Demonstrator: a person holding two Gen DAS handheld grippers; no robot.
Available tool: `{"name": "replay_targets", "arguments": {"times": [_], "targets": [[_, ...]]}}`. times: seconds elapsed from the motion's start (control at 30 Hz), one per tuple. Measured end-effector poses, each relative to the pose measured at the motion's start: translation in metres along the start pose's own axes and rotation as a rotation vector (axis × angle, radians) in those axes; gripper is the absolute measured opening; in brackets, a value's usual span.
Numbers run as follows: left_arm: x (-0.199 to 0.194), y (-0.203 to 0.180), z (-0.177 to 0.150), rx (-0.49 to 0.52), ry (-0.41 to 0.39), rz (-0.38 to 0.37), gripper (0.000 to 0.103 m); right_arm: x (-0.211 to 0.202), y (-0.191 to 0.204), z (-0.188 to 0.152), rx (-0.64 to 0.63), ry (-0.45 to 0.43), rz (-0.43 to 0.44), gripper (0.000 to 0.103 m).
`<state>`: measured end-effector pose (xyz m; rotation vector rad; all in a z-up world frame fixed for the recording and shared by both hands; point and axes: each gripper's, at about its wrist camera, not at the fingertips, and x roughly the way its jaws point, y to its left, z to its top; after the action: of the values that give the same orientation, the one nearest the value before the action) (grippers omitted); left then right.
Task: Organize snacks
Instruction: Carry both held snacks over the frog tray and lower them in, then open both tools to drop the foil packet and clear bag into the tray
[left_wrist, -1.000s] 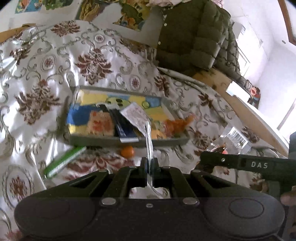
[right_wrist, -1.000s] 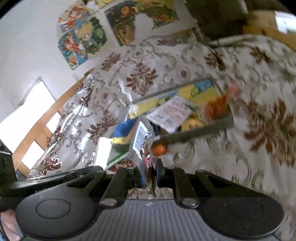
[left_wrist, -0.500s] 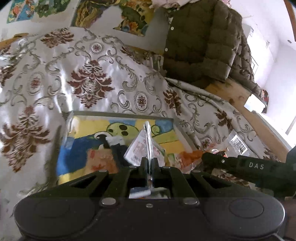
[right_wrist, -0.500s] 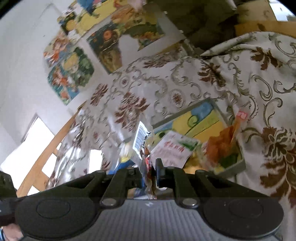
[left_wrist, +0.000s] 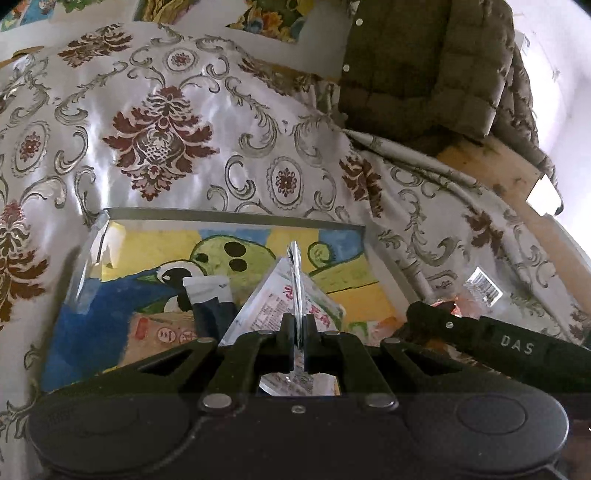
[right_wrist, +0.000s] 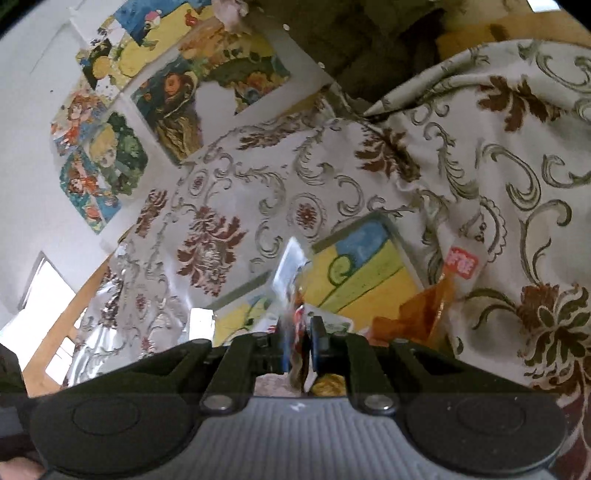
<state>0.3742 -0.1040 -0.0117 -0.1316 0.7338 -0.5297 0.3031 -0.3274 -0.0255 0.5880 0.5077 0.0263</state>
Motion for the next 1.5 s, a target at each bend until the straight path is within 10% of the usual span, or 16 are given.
{"name": "replay_targets", "arguments": {"times": [0.53, 1.0, 1.5], "targets": [[0.025, 0.006, -0.006, -0.03, 0.06, 0.035, 0.008, 0.008, -0.004, -0.005, -0.055, 0.019, -0.044, 0.022], [0.008, 0.017, 0.002, -0.1, -0.013, 0.071, 0.059, -0.005, 0.009, 0.004, -0.124, -0.037, -0.065, 0.074], [-0.021, 0.027, 0.012, -0.172, -0.126, 0.125, 0.089, -0.019, 0.006, 0.019, -0.085, -0.071, -0.031, 0.097]]}}
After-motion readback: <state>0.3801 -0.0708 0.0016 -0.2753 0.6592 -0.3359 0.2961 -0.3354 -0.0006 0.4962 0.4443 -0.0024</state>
